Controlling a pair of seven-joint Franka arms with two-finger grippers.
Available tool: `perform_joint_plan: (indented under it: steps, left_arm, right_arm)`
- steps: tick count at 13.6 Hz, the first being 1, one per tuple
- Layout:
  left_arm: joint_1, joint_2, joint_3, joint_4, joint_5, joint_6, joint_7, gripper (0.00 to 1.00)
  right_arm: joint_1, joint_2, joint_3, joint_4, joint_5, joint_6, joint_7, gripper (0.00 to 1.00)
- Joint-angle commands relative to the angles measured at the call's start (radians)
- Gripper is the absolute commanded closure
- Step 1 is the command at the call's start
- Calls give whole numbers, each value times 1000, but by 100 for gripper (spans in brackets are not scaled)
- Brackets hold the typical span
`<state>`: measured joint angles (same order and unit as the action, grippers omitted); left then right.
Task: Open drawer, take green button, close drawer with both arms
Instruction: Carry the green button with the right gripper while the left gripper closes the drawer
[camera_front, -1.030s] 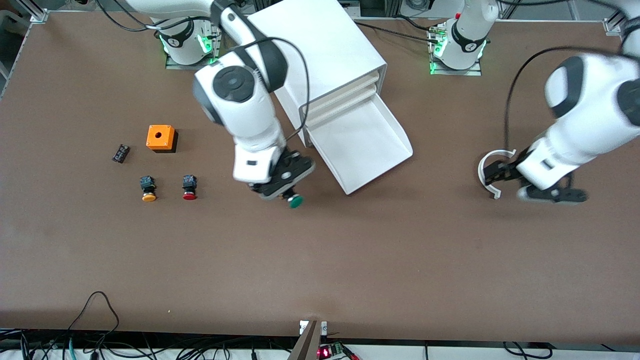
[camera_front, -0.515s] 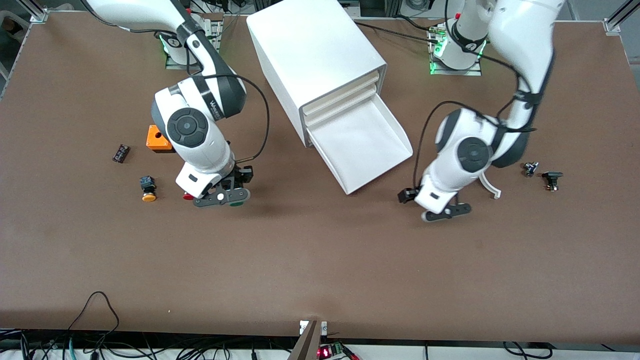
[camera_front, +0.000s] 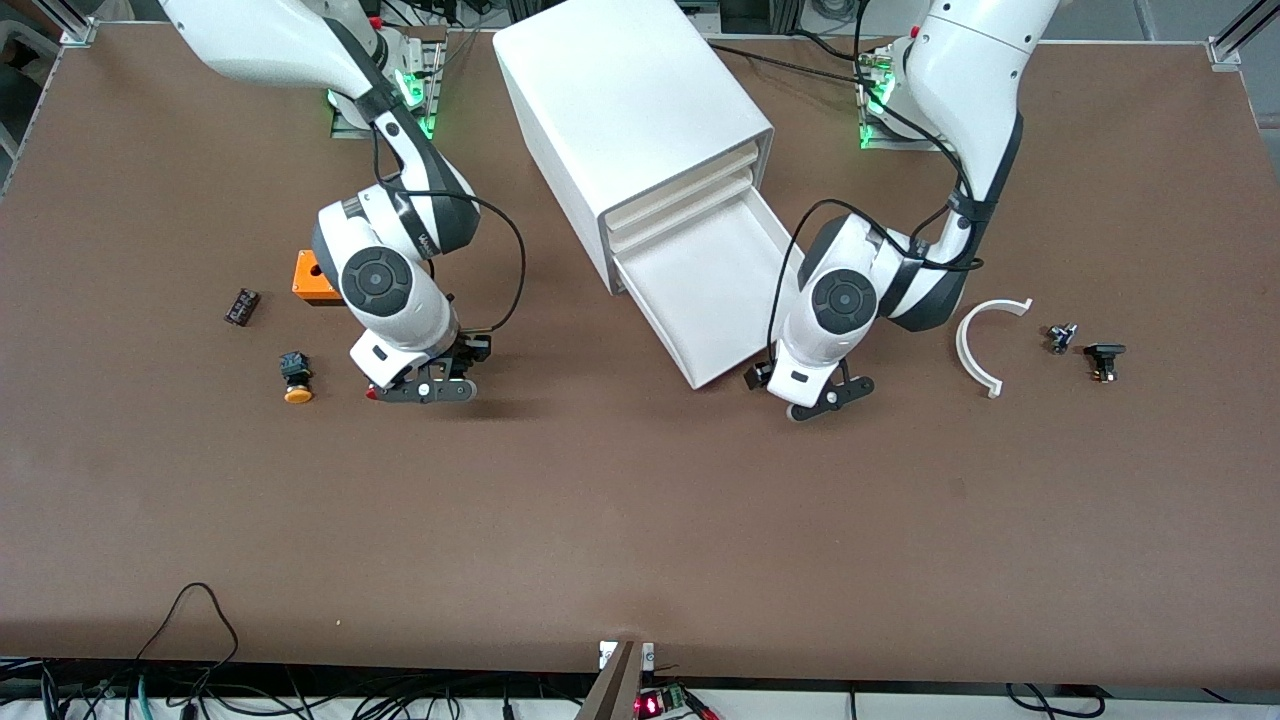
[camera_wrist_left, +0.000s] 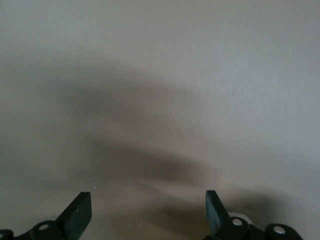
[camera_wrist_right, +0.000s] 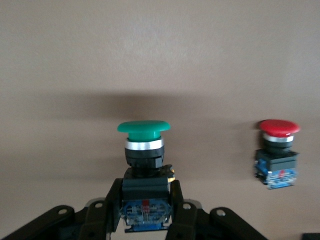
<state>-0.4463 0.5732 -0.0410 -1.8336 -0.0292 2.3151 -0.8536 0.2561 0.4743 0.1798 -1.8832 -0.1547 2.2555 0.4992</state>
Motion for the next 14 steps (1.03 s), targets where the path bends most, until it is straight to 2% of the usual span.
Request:
perform_joint_plan:
  steps: [1, 3, 4, 5, 6, 9, 12, 14]
  left_arm:
    - [-31, -48, -35, -45, -14, 7, -10, 0]
    - [-29, -78, -91, -76, -14, 6, -1, 0]
    - [-31, -84, -115, -88, -14, 6, -1, 0]
    - [-31, -87, -138, -107, -12, 6, -1, 0]
    - [-31, -87, -151, -117, -12, 6, -1, 0]
    - [-31, -87, -213, -168, -12, 4, -1, 0]
    - [-29, -87, -279, -173, -12, 0, 1, 0]
    - [-31, -87, -281, -176, -12, 4, -1, 0]
  right_arm:
    - [-6, -45, 4, -117, -3, 111, 32, 77]
    - [-6, -42, -12, -169, -5, 192, 32, 74]
    - [-6, -37, -19, -177, -5, 209, 32, 63]
    - [-8, -36, -29, -175, -3, 210, 32, 39]
    - [-11, -37, -32, -172, -3, 204, 32, 0]
    - [-11, -51, -31, -157, -3, 185, 27, 0]
    - [-11, -77, -31, -93, 9, 100, 25, 0]
    - [-11, -109, -31, -22, 12, 18, 63, 0]
